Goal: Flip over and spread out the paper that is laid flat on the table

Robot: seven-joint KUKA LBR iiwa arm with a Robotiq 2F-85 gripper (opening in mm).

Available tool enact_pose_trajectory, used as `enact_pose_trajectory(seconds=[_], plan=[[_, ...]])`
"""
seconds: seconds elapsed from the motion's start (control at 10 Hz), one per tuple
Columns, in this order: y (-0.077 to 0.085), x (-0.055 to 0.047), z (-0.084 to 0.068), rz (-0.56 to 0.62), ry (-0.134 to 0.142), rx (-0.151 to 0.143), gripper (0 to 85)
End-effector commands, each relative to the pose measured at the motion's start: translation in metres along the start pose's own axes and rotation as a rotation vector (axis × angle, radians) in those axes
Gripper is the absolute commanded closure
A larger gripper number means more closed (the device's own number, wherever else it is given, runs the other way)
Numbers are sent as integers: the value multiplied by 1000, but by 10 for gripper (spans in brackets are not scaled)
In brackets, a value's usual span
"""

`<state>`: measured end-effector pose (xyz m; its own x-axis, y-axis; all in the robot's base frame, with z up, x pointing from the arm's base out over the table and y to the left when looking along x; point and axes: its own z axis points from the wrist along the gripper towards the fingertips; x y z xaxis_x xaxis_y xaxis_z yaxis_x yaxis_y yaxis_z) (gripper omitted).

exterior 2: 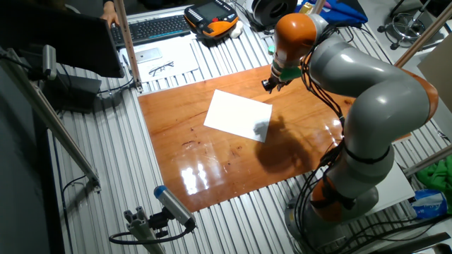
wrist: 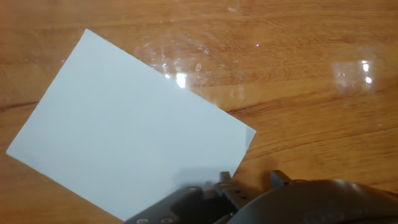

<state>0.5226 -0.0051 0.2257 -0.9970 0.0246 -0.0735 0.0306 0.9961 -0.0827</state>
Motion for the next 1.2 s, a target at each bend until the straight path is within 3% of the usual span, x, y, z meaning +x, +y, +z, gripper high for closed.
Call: enact_pose_trajectory(seconds=[0.0, 0.5, 0.7, 0.9, 1.1], plan=[[-3, -3, 5, -6, 0, -5, 850], [-8, -9, 30, -15, -4, -18, 850], [-13, -11, 43, -26, 4, -36, 850], [-11, -11, 65, -28, 7, -40, 850], [-12, -8, 88, -30, -16, -56, 850]])
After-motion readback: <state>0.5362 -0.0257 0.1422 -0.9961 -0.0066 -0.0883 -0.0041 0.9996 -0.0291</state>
